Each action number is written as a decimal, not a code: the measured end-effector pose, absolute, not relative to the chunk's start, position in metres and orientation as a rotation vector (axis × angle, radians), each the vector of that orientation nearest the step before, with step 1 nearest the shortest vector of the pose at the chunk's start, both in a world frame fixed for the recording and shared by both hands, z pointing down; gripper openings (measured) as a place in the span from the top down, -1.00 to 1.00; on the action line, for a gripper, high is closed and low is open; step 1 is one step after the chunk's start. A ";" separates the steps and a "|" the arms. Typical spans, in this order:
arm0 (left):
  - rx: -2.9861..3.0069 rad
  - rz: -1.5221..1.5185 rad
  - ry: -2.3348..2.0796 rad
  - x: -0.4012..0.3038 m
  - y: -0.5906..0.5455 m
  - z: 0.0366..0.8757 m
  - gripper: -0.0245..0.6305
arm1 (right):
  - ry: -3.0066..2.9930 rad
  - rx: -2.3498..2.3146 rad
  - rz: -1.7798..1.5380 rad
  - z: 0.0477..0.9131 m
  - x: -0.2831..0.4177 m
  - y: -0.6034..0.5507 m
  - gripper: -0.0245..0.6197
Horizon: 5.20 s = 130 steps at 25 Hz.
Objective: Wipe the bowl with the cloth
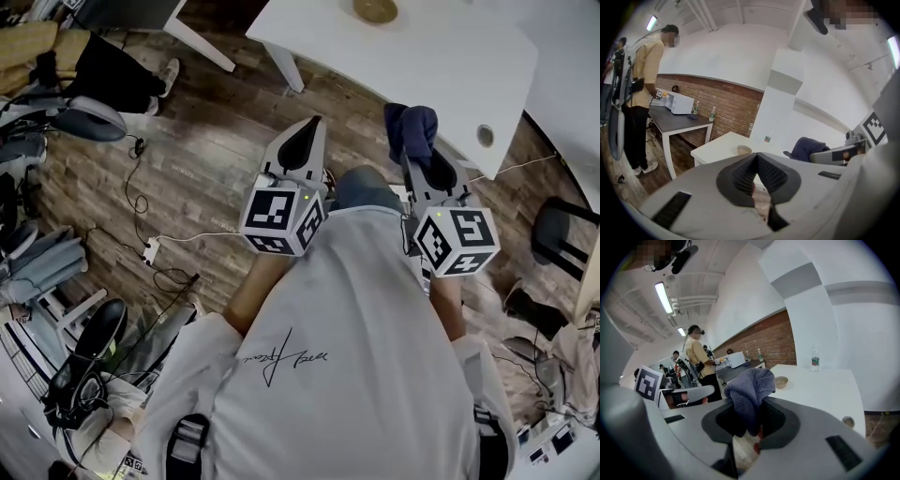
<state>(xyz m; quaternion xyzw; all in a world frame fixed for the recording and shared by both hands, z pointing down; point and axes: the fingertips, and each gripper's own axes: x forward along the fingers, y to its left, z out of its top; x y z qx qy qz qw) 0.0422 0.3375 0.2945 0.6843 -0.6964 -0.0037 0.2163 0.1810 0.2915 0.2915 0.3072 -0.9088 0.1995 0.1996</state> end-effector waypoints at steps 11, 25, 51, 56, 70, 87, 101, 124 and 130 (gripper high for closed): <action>1.915 0.029 -1.865 0.023 0.290 0.306 0.94 | -2.531 0.905 0.607 0.298 0.161 0.242 0.67; 1.929 0.130 -1.798 0.011 0.158 0.316 0.94 | -2.487 0.869 0.686 0.318 0.140 0.129 0.67; 1.934 0.290 -1.691 -0.005 0.053 0.344 0.94 | -2.444 0.877 0.747 0.340 0.125 0.048 0.67; 1.973 0.329 -1.613 -0.021 0.043 0.353 0.94 | -2.396 0.921 0.779 0.348 0.114 0.051 0.67; 2.138 0.417 -1.399 -0.042 0.005 0.361 0.94 | -2.329 1.065 0.820 0.344 0.088 0.039 0.67; 2.165 0.550 -1.202 -0.060 -0.020 0.404 0.87 | -2.210 1.271 0.919 0.363 0.084 0.020 0.67; 2.087 0.612 -1.074 -0.054 -0.052 0.470 0.79 | -2.057 1.276 0.908 0.428 0.090 -0.012 0.67; 2.062 0.674 -0.989 -0.019 -0.038 0.486 0.74 | -1.998 1.285 0.921 0.433 0.114 0.002 0.67; 2.036 0.656 -0.965 -0.012 -0.035 0.492 0.74 | -1.996 1.274 0.921 0.439 0.120 0.003 0.67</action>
